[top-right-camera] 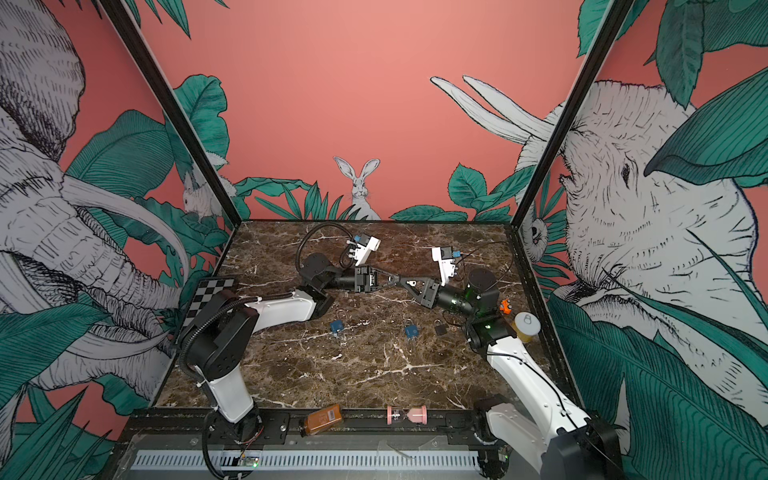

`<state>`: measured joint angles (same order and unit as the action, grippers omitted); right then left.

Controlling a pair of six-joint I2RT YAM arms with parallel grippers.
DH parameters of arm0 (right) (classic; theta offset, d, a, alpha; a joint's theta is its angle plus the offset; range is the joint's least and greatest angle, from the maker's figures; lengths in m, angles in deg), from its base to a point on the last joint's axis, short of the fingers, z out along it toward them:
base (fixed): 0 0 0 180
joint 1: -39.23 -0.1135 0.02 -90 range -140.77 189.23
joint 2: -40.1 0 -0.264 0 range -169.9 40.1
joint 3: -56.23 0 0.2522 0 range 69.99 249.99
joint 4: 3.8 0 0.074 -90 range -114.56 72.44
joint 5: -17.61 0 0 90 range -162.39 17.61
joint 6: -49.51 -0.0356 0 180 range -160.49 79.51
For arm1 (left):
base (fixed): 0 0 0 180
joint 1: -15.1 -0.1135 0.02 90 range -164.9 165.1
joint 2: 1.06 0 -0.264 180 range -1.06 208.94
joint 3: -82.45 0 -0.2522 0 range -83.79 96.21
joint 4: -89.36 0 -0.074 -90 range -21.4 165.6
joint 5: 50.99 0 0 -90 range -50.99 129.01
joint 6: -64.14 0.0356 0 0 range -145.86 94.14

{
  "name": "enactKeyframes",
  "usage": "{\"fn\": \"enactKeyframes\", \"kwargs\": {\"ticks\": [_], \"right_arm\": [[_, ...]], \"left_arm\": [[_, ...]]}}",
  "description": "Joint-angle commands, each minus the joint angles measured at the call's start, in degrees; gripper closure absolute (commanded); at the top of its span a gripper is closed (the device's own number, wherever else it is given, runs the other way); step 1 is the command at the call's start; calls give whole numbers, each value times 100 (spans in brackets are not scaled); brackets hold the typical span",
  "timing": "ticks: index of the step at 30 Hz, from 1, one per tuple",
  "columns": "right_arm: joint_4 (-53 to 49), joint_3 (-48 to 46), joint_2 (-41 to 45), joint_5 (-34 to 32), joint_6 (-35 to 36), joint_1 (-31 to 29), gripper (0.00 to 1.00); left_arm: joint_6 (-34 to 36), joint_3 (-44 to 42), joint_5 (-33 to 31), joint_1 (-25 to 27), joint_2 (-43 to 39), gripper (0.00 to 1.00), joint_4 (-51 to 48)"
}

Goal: Lock with the key

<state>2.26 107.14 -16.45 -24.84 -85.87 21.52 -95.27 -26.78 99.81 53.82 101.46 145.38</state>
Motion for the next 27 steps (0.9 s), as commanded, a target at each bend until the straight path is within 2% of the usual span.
{"fn": "enactKeyframes", "kwargs": {"ticks": [1,3,6,8,12,18,27], "right_arm": [[162,112,77,-170,173,11,100],[158,98,91,-121,142,11,97],[97,107,140,-18,103,22,78],[-162,220,174,111,177,34,69],[-852,431,317,165,508,78,59],[-992,466,382,341,453,188,58],[-892,392,443,396,276,264,71]], "left_arm": [[-67,170,134,101,-55,100,256],[47,154,43,106,-49,100,71],[211,102,-18,101,-32,100,-23],[157,67,-38,85,-13,100,210],[78,29,-36,-11,-11,100,404],[192,29,-15,-66,-82,100,257],[209,31,-6,-90,-137,100,191]]}}
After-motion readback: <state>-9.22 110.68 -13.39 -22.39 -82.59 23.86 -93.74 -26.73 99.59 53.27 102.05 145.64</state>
